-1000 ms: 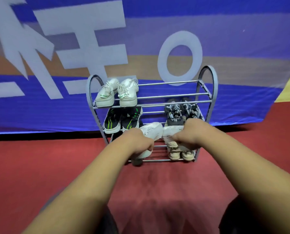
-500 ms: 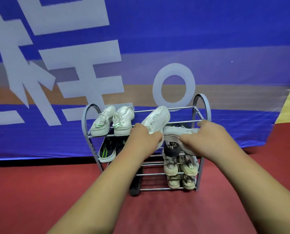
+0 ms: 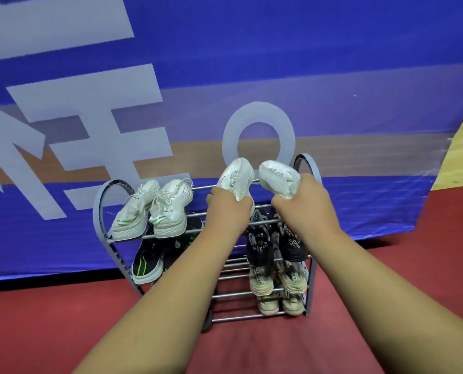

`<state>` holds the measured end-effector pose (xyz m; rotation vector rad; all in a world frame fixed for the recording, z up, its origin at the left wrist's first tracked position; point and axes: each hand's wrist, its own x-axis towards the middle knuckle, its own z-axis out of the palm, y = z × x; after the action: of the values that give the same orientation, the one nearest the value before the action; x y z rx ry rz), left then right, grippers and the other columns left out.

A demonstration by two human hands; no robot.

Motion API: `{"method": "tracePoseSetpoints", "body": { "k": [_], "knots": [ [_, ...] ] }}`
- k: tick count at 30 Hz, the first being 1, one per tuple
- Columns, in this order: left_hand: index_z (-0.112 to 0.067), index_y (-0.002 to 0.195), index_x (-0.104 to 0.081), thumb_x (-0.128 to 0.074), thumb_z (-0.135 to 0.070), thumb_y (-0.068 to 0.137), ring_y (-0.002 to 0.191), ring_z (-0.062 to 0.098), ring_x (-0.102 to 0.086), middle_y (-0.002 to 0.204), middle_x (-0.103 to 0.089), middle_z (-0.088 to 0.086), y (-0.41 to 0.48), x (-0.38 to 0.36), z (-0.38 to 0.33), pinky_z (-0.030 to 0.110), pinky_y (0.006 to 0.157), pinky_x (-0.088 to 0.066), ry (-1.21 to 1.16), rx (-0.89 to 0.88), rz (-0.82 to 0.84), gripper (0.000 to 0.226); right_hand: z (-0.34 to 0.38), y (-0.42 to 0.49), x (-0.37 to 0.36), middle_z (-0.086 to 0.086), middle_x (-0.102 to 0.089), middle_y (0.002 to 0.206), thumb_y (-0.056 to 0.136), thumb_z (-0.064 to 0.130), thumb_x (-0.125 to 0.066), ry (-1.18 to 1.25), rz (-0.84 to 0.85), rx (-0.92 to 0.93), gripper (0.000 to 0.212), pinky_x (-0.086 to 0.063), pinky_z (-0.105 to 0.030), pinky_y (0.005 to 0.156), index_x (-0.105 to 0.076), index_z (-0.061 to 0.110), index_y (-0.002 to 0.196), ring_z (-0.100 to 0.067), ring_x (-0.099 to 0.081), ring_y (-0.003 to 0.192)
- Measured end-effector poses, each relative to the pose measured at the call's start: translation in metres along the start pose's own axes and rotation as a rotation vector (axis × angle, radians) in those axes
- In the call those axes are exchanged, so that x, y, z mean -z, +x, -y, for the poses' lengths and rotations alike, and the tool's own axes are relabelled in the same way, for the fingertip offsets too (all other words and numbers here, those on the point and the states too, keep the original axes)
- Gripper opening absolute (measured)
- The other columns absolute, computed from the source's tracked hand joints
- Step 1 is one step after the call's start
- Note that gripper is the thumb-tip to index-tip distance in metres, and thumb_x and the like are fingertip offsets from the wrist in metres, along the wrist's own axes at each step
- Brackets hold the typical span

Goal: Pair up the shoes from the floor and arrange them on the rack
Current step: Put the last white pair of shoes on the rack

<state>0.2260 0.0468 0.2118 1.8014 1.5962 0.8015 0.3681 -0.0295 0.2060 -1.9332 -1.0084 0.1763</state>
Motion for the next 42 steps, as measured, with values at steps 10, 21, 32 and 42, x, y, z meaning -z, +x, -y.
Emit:
{"method": "tracePoseSetpoints", "body": {
  "k": [10, 21, 32, 42],
  "knots": [
    [0.003, 0.143, -0.036, -0.069, -0.034, 0.097, 0.123, 0.039, -0.056, 0.142, -0.045, 0.021, 0.027, -0.053, 0.011, 0.042, 0.090, -0.049, 0.072, -0.067, -0.064, 0.068, -0.032, 0.036, -0.043, -0.006, -0.060, 0.117, 0.077, 0.039, -0.063, -0.050, -0.014, -0.008, 0.054, -0.058, -0.045, 0.078, -0.054, 0.014, 0.125, -0.030, -0.061, 0.100],
    [0.000, 0.139, -0.041, -0.074, -0.047, 0.092, 0.120, 0.035, -0.055, 0.134, -0.046, 0.016, 0.029, -0.071, 0.028, 0.043, 0.090, -0.053, 0.086, -0.125, -0.052, 0.074, -0.042, 0.045, -0.059, -0.013, -0.057, 0.124, 0.078, 0.041, -0.057, -0.102, 0.051, -0.045, 0.062, -0.058, -0.050, 0.086, -0.053, 0.009, 0.130, -0.035, -0.059, 0.108],
    [-0.011, 0.106, -0.059, -0.060, -0.058, 0.074, 0.081, 0.023, -0.067, 0.093, -0.066, 0.007, 0.038, -0.077, 0.046, 0.024, 0.049, -0.035, 0.031, -0.210, 0.033, 0.057, -0.045, 0.039, -0.057, -0.011, -0.057, 0.124, 0.074, 0.047, -0.048, -0.128, 0.056, -0.022, 0.063, -0.055, -0.043, 0.080, -0.055, 0.010, 0.124, -0.033, -0.057, 0.107],
    [-0.036, 0.136, -0.050, -0.077, -0.030, 0.079, 0.120, 0.007, -0.055, 0.125, -0.059, -0.014, 0.023, -0.047, 0.069, 0.026, 0.097, -0.049, -0.065, -0.408, 0.199, 0.063, -0.053, 0.035, -0.060, -0.008, -0.052, 0.132, 0.087, 0.045, -0.064, -0.094, 0.014, 0.066, 0.056, -0.056, -0.050, 0.087, -0.051, 0.011, 0.129, -0.032, -0.059, 0.109]
  ]
}}
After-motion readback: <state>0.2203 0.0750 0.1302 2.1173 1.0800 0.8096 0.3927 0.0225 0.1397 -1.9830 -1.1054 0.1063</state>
